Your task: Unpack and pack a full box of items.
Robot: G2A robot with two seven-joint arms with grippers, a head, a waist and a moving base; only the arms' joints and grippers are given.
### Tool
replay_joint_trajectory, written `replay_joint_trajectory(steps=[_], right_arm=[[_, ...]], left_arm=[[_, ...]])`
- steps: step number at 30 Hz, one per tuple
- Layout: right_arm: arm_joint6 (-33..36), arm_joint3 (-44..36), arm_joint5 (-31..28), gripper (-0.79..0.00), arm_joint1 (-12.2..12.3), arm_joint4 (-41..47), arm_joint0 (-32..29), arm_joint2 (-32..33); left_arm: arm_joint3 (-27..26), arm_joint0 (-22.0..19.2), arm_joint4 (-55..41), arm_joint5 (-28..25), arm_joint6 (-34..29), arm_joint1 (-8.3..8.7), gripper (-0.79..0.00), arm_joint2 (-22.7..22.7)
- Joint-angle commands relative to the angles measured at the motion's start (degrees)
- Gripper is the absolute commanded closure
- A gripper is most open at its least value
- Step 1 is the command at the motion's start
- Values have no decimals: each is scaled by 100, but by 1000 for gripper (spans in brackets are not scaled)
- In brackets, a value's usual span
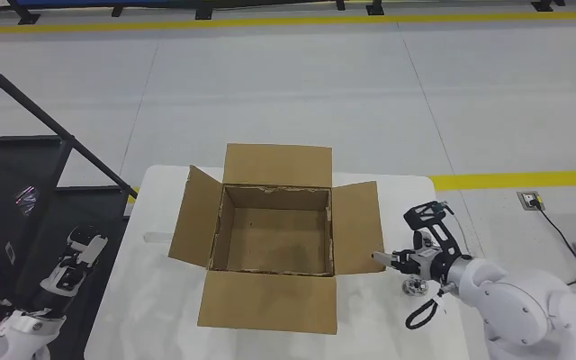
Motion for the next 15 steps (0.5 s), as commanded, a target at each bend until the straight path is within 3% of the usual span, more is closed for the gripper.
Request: replay_joint_trajectory(steps=[1, 7, 15], right_arm=[[61, 220, -344, -785, 51, 32, -96, 251], [86, 1018, -861, -785, 180, -165, -375, 837], [-68, 2098, -1291, -785, 250, -265, -259, 480]], left_arm=[[0, 0, 0, 0, 0, 0, -785, 0], [0, 0, 0, 0, 0, 0, -785, 0], [0, 0, 0, 0, 0, 0, -785, 0]])
